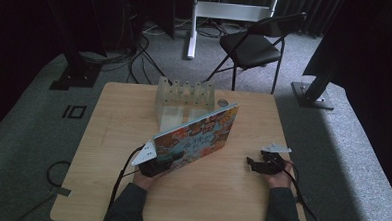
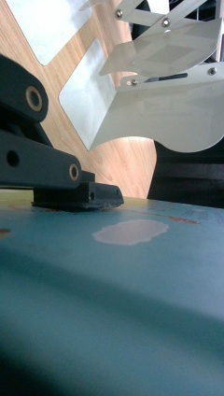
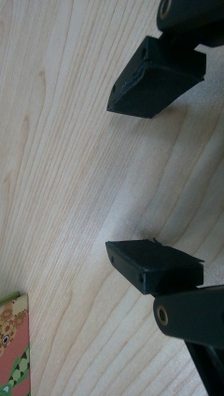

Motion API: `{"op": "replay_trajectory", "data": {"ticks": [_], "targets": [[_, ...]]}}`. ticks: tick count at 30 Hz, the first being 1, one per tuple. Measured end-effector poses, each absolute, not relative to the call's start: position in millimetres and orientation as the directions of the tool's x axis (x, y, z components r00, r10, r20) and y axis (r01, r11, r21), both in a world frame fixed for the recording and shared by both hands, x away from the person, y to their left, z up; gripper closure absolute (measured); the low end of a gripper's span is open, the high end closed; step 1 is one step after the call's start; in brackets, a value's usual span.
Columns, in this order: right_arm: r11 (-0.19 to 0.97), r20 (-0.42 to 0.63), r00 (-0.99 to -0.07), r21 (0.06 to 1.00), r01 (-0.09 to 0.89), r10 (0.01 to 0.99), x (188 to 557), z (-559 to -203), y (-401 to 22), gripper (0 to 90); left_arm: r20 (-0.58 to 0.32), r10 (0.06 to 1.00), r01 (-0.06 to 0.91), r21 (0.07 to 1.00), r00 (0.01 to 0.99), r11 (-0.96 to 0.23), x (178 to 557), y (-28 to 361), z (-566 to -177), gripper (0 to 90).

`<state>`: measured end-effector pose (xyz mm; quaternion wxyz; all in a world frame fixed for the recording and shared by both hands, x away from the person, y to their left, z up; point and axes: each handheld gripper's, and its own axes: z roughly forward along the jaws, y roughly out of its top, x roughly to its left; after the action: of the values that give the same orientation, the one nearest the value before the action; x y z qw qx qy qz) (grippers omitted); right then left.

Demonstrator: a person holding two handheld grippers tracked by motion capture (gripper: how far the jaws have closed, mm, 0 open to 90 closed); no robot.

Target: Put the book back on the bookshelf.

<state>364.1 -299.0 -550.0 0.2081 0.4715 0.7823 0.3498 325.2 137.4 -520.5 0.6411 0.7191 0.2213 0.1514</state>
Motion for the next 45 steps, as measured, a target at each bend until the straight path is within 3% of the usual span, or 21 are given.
{"op": "replay_trajectory", "data": {"ticks": [45], "targets": [[0.310,0.005,-0.470,0.746,0.590,0.883,364,-550,-299,27.5,-0.027,0.588,0.111,0.988,0.809,-0.106,304,148,-510,81.1]]}}
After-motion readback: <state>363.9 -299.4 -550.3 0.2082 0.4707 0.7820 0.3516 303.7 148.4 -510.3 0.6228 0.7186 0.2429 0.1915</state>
